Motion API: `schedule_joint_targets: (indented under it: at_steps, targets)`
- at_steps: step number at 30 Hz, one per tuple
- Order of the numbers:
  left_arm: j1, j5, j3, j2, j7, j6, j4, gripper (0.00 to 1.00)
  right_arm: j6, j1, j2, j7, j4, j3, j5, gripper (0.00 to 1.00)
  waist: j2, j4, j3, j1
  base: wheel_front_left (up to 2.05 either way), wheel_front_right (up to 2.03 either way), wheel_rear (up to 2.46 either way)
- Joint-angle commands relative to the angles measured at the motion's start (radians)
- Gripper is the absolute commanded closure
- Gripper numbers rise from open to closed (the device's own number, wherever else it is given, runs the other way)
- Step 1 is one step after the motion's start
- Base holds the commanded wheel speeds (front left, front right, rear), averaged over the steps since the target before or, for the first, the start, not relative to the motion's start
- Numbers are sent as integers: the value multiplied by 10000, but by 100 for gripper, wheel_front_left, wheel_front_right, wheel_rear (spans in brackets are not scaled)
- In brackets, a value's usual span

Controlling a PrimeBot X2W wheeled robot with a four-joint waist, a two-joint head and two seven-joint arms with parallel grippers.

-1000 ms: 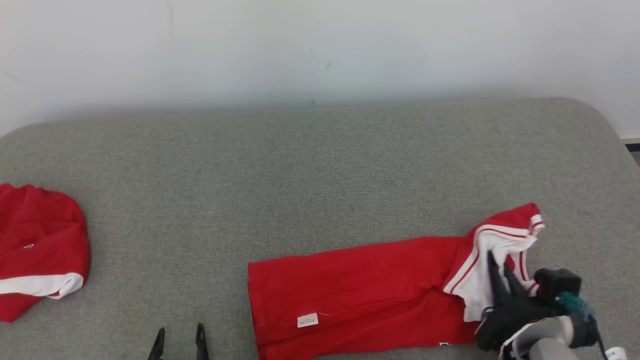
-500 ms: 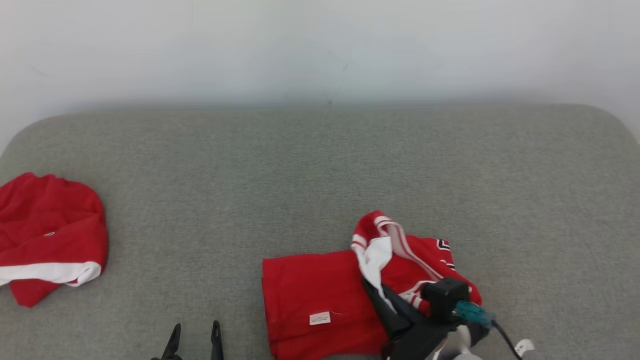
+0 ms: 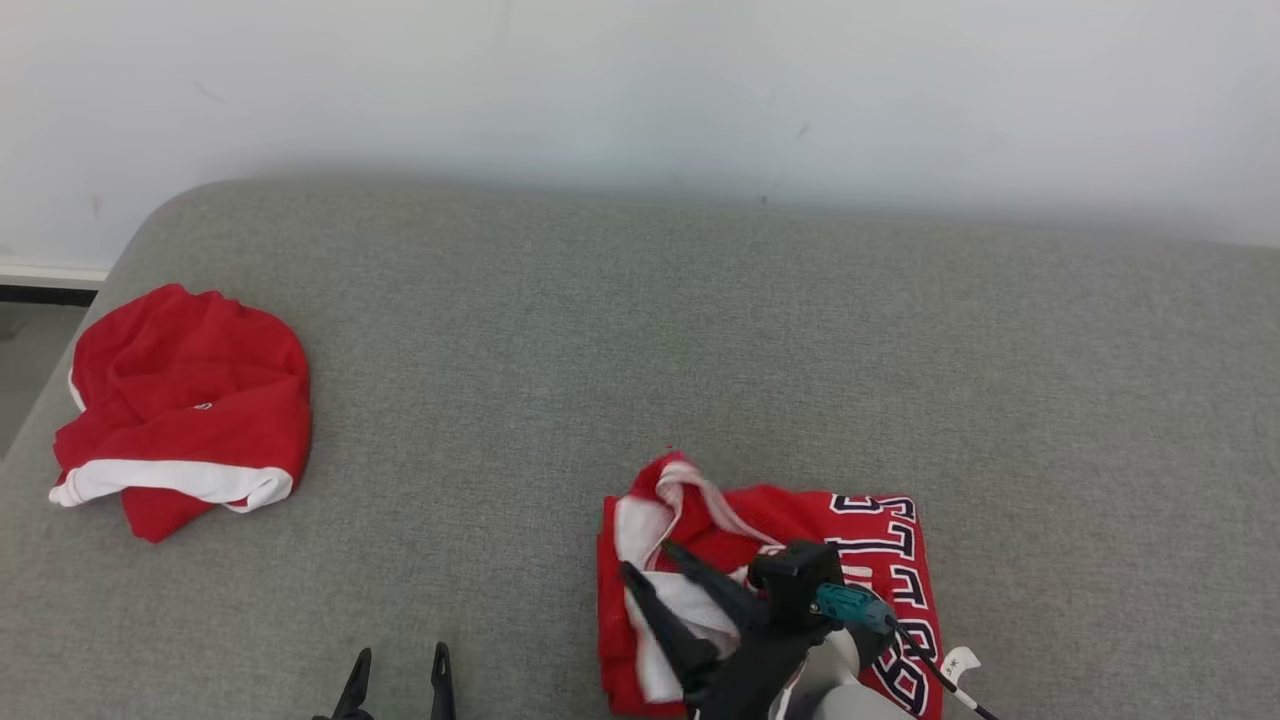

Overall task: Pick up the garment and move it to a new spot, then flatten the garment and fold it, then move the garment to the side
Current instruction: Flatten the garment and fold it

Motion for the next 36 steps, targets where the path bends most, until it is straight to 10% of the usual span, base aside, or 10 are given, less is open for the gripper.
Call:
schedule_joint_targets:
  at_steps: [1, 36]
  targets:
    - [32, -62, -12, 2, -31, 42, -16, 0, -25, -164, 94, -181, 49, 43, 99, 0, -1, 43, 27, 0, 0, 0, 0]
    - [551, 528, 1055, 3, -31, -12, -541, 0, -25, 2980, 122, -1481, -2022, -6432, -3378, 0, -1, -1826, -787, 0, 0, 0, 0]
